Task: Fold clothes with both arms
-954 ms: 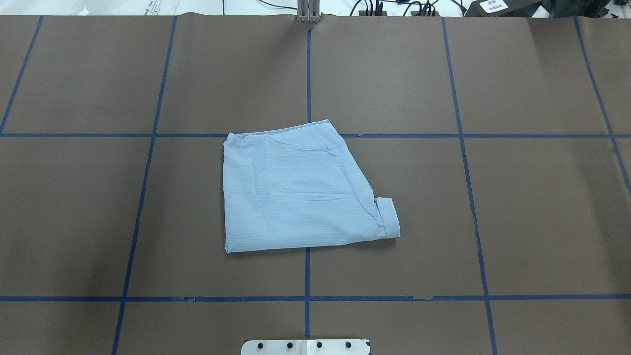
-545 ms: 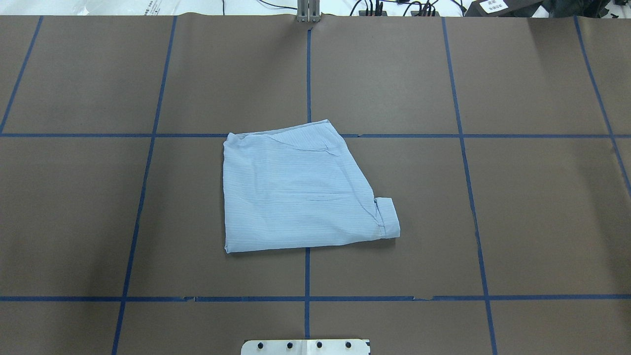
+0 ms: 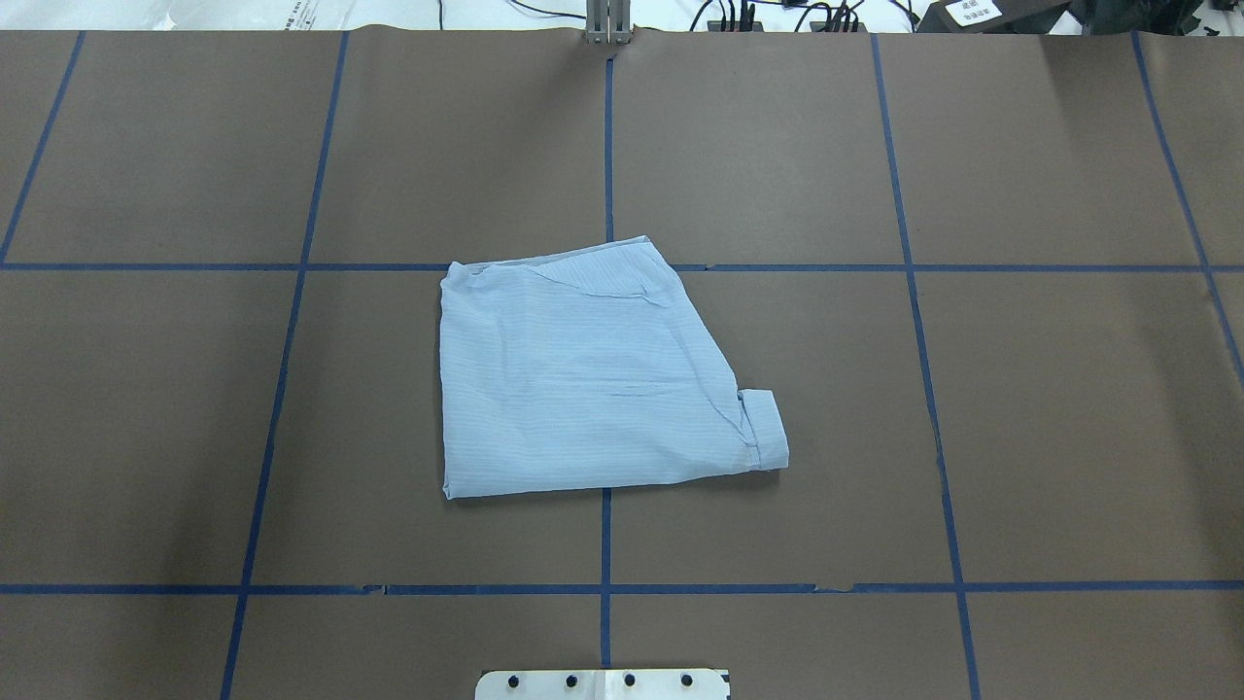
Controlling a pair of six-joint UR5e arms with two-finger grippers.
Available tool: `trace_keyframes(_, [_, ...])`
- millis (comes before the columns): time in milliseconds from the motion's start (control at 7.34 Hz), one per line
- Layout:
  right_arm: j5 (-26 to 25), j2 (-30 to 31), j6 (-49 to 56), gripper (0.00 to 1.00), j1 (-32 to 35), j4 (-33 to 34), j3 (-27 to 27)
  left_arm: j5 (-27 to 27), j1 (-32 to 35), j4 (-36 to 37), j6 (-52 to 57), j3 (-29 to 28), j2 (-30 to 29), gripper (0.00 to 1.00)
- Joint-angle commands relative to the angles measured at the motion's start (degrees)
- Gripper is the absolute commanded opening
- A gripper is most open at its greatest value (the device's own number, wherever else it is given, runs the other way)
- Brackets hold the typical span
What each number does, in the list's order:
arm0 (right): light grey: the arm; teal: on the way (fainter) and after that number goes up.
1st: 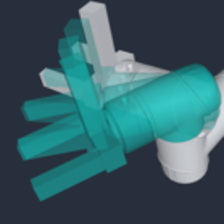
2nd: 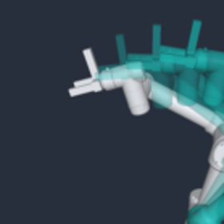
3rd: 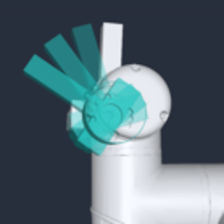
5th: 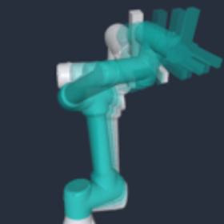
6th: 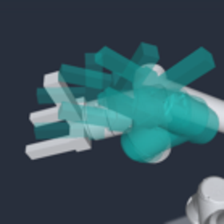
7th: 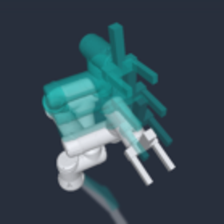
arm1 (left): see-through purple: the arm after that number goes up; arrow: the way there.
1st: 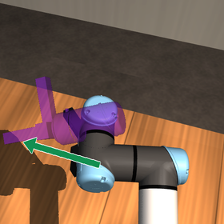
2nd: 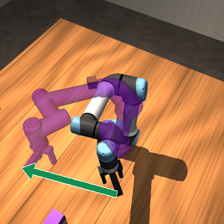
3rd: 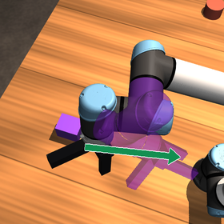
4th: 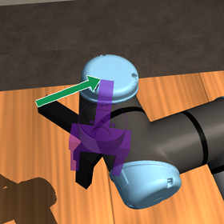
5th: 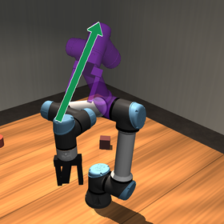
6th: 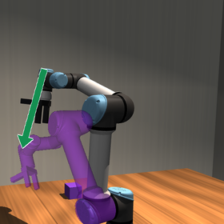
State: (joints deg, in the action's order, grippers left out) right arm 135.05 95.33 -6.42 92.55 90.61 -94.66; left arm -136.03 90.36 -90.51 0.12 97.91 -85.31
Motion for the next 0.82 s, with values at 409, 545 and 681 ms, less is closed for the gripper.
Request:
trace_keyframes(409, [0.0,0.0,0.0,1.0,0.0,-0.1,0.0,-0.4,-0.1,-0.2,0.1,-0.3,0.0,1.0])
trace_keyframes(545, [0.0,-0.1,0.0,1.0,0.0,0.0,0.0,-0.4,-0.1,-0.5,0.1,-0.4,-0.1,1.0])
trace_keyframes(681, [0.0,-0.1,0.0,1.0,0.0,-0.1,0.0,-0.4,-0.1,-0.5,0.1,-0.4,-0.3,1.0])
